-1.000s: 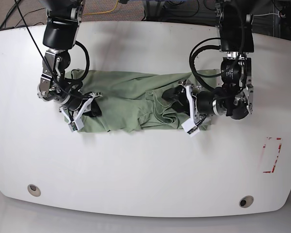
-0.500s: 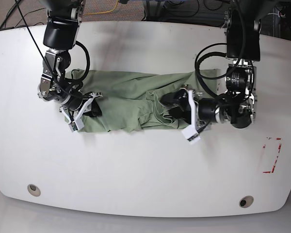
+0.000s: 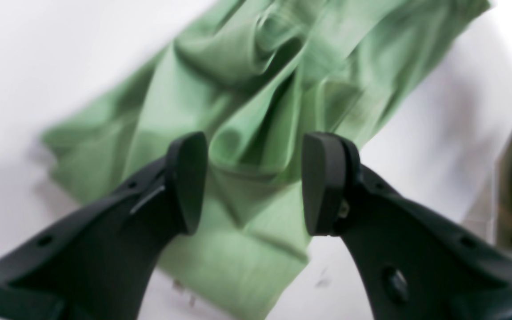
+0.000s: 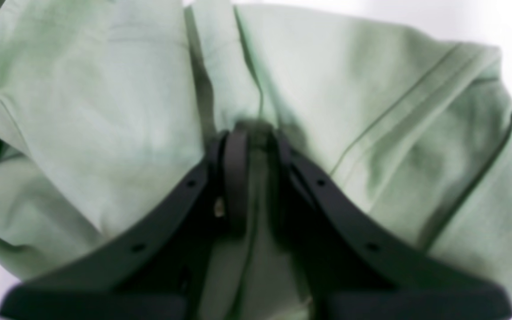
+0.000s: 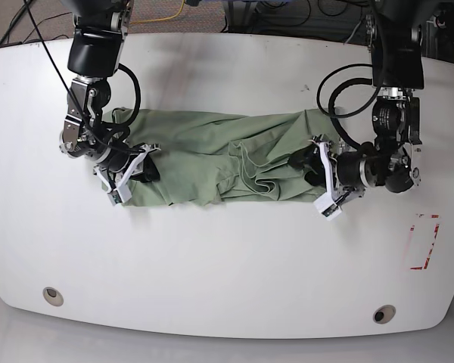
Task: Layout the t-shirt on the table in an organized manner, then fold the t-shirt properly
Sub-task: 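Press the folded end down with the left gripper and release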
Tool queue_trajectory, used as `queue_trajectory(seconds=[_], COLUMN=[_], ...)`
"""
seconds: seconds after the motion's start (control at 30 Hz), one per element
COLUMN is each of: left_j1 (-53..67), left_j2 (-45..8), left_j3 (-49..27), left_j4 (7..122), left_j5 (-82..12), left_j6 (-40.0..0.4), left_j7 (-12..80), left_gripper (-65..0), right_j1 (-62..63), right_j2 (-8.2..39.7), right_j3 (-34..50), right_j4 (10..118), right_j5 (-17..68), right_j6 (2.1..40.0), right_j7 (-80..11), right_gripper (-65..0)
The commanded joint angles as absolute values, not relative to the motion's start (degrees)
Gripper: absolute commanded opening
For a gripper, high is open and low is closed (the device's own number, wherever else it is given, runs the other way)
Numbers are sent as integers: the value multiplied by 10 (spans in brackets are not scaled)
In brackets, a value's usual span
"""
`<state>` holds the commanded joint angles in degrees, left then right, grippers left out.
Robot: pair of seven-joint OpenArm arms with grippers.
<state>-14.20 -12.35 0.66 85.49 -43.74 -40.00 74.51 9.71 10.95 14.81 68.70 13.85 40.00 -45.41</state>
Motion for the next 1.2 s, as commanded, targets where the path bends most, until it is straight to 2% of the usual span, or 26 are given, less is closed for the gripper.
queue_trajectory(seconds=[0.3, 0.73, 1.03, 1.2], left_j1=[-145, -174, -203, -215], left_j2=[-115, -119, -114, -116], left_j3=[14, 160, 255, 252], left_j4=[774, 776, 808, 809], left_j5=[-449, -625, -655, -658], left_j6=[-400, -400, -400, -400], left_j7=[748, 764, 764, 757], left_gripper=[-331, -332, -332, -332], right_j1=[98, 98, 98, 98], right_j2=[109, 109, 109, 109], right_j3=[148, 148, 148, 148], right_j4=[687, 687, 687, 687], right_j5=[138, 138, 138, 139], right_j6=[400, 400, 400, 400], right_j7=[-454, -454, -454, -454], right_gripper=[-563, -563, -563, -563])
